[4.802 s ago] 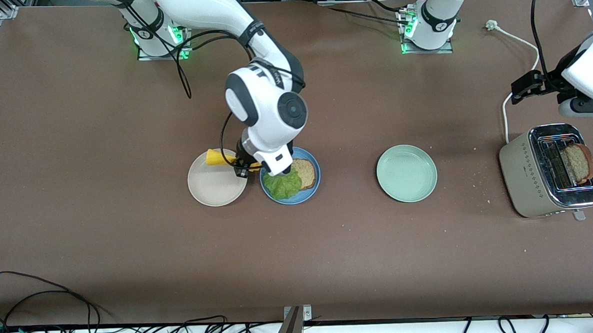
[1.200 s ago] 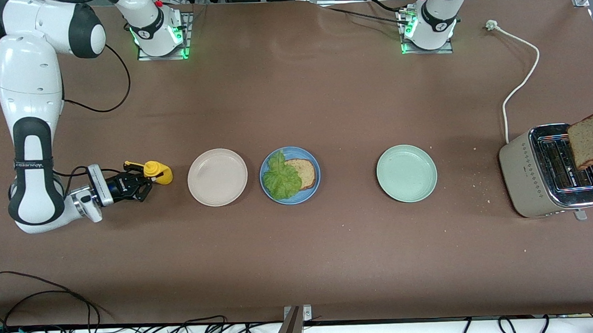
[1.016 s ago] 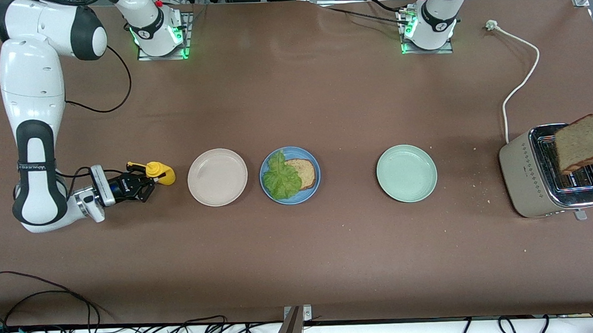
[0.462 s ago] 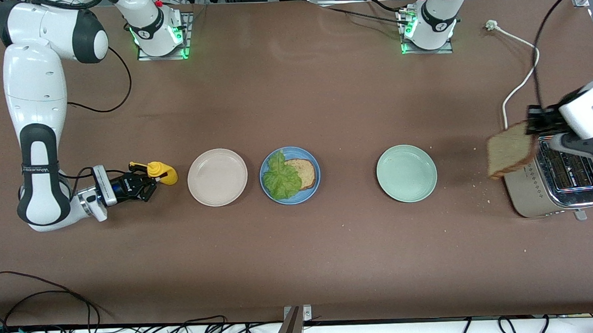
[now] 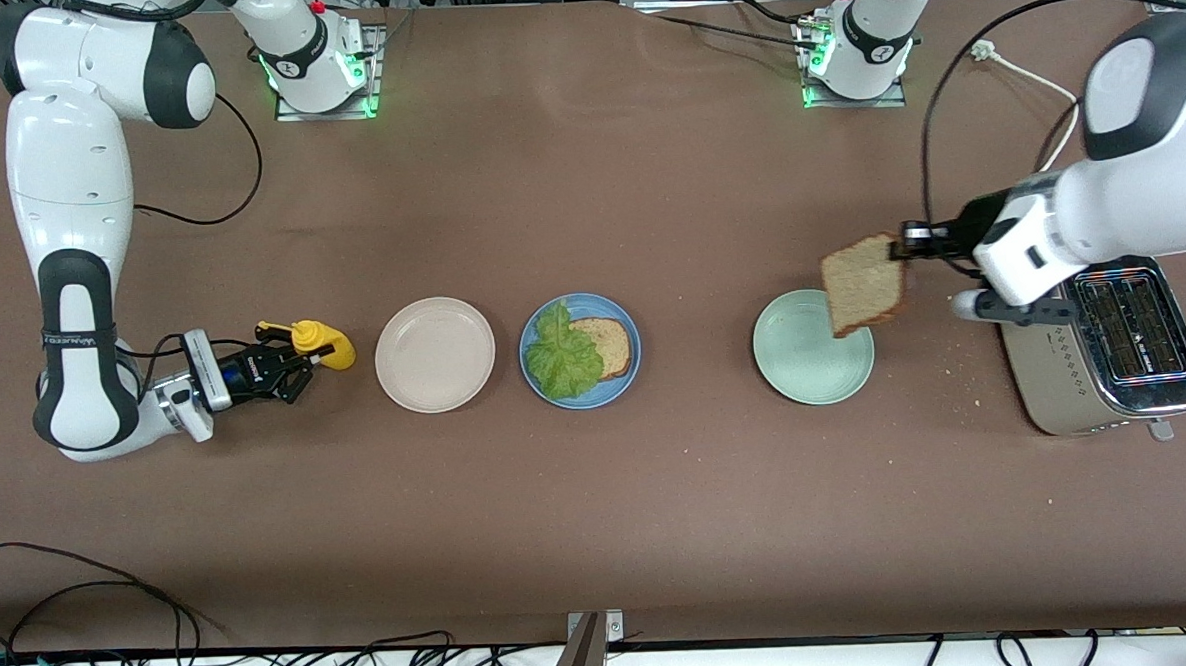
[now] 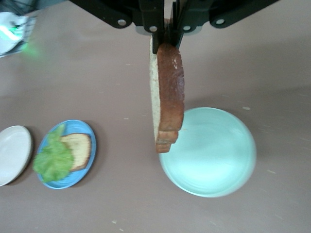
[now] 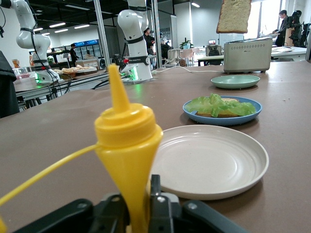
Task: Make sandwich in blue plate with both arms
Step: 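Lift the toast with the left gripper while the right gripper releases the bottle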
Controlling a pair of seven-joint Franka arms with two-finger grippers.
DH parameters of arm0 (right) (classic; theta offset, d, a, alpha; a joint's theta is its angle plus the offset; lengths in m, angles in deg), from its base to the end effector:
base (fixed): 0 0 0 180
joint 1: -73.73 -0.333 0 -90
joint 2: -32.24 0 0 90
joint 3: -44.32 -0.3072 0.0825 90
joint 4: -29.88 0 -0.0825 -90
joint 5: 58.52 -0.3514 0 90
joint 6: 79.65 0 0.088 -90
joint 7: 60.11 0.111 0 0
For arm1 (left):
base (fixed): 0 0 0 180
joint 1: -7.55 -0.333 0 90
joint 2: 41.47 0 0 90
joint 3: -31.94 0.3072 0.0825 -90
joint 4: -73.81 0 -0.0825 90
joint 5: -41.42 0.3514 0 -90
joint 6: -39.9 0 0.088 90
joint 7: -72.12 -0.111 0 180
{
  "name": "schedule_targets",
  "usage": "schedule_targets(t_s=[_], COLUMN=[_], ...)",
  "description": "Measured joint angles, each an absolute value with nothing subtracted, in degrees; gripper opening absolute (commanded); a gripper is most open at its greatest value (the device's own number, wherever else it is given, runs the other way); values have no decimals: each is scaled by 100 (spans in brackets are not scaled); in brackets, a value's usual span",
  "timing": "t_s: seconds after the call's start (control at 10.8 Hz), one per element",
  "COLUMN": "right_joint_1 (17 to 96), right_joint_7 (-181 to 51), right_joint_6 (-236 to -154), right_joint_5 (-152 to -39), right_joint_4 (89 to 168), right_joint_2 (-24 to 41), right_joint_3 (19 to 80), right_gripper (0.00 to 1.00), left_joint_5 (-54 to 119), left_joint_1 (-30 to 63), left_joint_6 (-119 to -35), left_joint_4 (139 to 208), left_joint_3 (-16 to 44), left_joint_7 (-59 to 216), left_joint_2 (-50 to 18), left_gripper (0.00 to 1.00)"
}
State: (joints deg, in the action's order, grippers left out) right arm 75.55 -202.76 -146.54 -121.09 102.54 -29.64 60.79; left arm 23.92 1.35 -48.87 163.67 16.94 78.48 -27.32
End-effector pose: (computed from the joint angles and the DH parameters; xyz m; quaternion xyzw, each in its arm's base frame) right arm 0.6075 -0.0300 0.1322 -0.4467 -0.6483 -0.2967 0.5405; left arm 0.5622 -0.1072 0.4870 0.9749 -0.0048 -0.1498 0.1643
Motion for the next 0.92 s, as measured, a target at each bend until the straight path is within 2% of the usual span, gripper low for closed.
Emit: schedule_targets(t_s=[0.09, 0.37, 0.55, 0.92], right_joint_1=[7565, 7739, 7857, 7842], right_joint_7=[-20283, -20297, -20301, -20261], right_joint_6=[-14662, -14675, -14678, -14678], right_joint_5=[-12109, -12109, -12102, -11737], right_joint_4=[10254, 10242, 10176, 9980], right_joint_2=[-2976, -2974, -2963, -2846], right_joint_3=[6079, 6089, 6190, 6954], right_gripper=[90, 91, 90, 90], left_joint_5=[2025, 763, 29, -1163], left_joint_1=[330, 795, 1038, 1559], left_joint_6=[-5117, -6082, -6565, -7304], left_joint_4=[16556, 17060, 17121, 17122], left_joint_3=[1695, 1696, 1699, 1700], left_joint_7=[8108, 8631, 8667, 8672], left_joint_2=[-2726, -2543, -2244, -1742], left_gripper=[0, 0, 0, 0])
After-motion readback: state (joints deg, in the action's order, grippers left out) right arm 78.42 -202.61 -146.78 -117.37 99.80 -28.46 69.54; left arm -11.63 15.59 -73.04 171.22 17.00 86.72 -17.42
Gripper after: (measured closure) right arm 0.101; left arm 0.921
